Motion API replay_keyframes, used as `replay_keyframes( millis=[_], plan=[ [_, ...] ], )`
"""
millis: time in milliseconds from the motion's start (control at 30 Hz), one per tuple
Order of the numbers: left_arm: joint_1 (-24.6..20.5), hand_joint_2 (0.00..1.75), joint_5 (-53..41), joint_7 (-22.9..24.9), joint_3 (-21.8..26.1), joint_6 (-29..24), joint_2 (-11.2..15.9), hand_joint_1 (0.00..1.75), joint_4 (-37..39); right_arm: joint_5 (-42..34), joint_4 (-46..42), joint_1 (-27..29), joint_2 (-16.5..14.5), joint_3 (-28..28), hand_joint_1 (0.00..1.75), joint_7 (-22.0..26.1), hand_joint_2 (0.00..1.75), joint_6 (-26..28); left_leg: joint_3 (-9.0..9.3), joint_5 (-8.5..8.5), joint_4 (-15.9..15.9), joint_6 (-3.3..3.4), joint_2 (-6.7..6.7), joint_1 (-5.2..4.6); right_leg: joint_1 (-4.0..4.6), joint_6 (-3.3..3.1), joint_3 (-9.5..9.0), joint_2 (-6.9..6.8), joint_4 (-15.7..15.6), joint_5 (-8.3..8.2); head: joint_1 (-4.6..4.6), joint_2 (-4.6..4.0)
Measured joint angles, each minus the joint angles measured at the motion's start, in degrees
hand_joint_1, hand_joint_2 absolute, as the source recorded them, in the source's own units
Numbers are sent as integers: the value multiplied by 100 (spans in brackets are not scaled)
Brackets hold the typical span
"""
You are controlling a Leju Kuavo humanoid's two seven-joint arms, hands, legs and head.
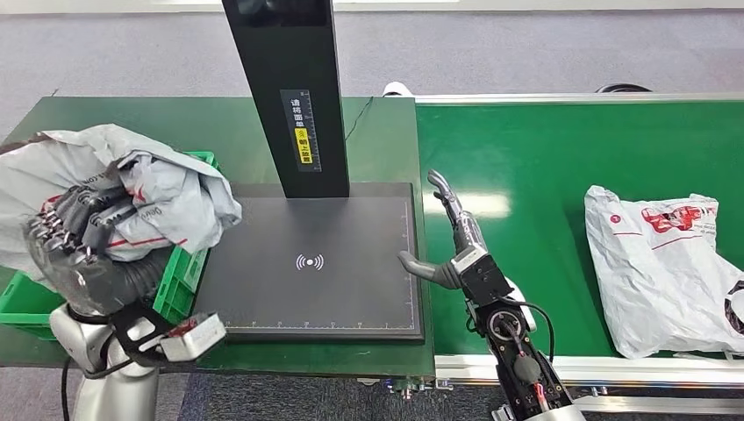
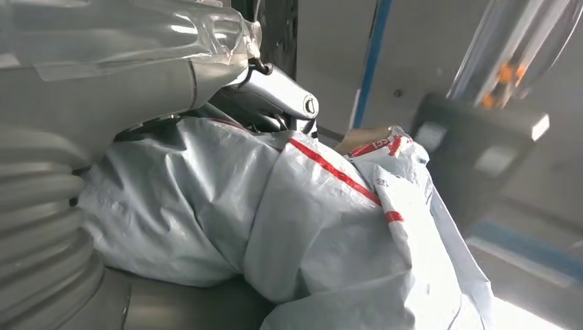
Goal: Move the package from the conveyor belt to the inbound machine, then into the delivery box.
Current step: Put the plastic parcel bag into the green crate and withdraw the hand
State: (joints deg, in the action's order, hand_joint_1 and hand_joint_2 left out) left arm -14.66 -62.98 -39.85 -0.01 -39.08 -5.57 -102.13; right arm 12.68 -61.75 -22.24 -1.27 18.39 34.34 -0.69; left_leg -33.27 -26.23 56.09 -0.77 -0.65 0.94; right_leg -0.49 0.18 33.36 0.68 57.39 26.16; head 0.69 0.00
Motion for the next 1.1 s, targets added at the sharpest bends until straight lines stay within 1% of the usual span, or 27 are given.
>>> replay_keyframes(
  millis=[67,133,267,367,400,433,467,500,533,600,633,667,733,767,833,933,1033,1100],
  plan=[
    [-241,175,-401,92,474,0,-78,175,377,1,-8,26,2,-2,0,-8,175,17,1,2,0,0,2,0,0,-1,-1,2,0,-1,-1,0],
    [-448,175,-586,175,881,0,-124,175,731,2,-15,52,9,-5,0,-14,175,23,3,2,1,0,5,0,0,-2,0,5,0,-3,0,0],
    [-720,175,-674,202,1334,0,-152,175,1197,2,-26,88,22,-8,0,-30,175,23,-1,1,1,-1,4,0,0,-2,4,5,1,-2,0,0],
    [-905,175,-1025,305,1660,0,-177,175,1379,2,-26,90,27,-8,0,-33,175,23,-6,-1,1,-1,5,0,0,-1,9,5,1,-2,-1,0],
    [-988,175,-1183,432,1788,0,-173,175,1466,2,-26,90,30,-8,0,-34,175,24,-6,-1,1,0,5,0,0,-1,10,5,0,-2,-1,0],
    [-1081,175,-1353,662,1888,0,-149,175,1593,2,-26,91,35,-8,0,-35,175,25,-6,-1,1,0,4,0,0,-1,12,5,0,-1,0,0],
    [-1187,175,-1570,1039,1955,10,-96,175,1791,2,-26,92,43,-9,0,-36,175,26,-6,0,1,-1,3,0,0,-1,12,5,0,-2,0,0],
    [-1293,175,-1810,1534,1971,40,-18,175,2040,2,-27,93,51,-10,0,-37,175,27,-6,0,1,-1,3,0,0,-2,13,4,0,-2,-1,0],
    [-1399,175,-2063,2129,1943,111,87,175,2329,5,-27,94,57,-13,0,-41,175,27,-5,1,1,-2,3,0,0,-2,12,4,0,-2,0,0],
    [-1612,175,-2469,3405,1774,447,340,175,2982,35,-28,95,68,-20,0,-56,175,15,-4,4,1,-4,5,1,2,-4,11,6,1,-4,0,0],
    [-1712,175,-2577,3923,1665,661,469,175,3296,59,-28,96,71,-25,0,-63,175,0,-4,5,0,-5,7,2,3,-5,11,7,2,-5,0,0],
    [-1817,175,-2633,4348,1552,890,593,175,3619,92,-28,97,74,-33,0,-68,175,-20,-4,6,0,-6,7,2,4,-5,11,7,3,-5,0,0],
    [-2031,175,-2660,4888,1375,1367,813,175,4258,164,-26,94,71,-44,0,-72,175,-73,-4,7,1,-7,7,2,4,-5,11,8,4,-5,-2,0],
    [-2144,175,-2662,5079,1310,1619,920,175,4589,203,-21,92,63,-48,0,-72,175,-95,-5,7,1,-7,8,2,4,-5,11,10,5,-5,-2,0],
    [-2377,175,-2665,5292,1220,2098,1134,175,5235,266,1,87,41,-49,0,-70,175,-135,-6,7,1,-7,13,2,4,-5,13,14,5,-5,-1,0],
    [-2707,175,-2660,5340,1132,2667,1397,175,6047,339,48,72,-1,-49,0,-66,175,-180,-9,6,1,-8,14,2,4,-5,16,17,5,-5,-1,0],
    [-2974,175,-2623,5304,1078,3016,1545,175,6594,369,85,49,-42,-49,0,-64,175,-204,-11,6,0,-8,14,2,4,-5,17,16,5,-4,-1,0],
    [-3101,175,-2606,5299,1061,3086,1598,175,6848,373,111,35,-55,-49,0,-64,175,-208,-11,5,0,-8,14,2,3,-5,17,16,5,-4,-1,0]
  ],
)
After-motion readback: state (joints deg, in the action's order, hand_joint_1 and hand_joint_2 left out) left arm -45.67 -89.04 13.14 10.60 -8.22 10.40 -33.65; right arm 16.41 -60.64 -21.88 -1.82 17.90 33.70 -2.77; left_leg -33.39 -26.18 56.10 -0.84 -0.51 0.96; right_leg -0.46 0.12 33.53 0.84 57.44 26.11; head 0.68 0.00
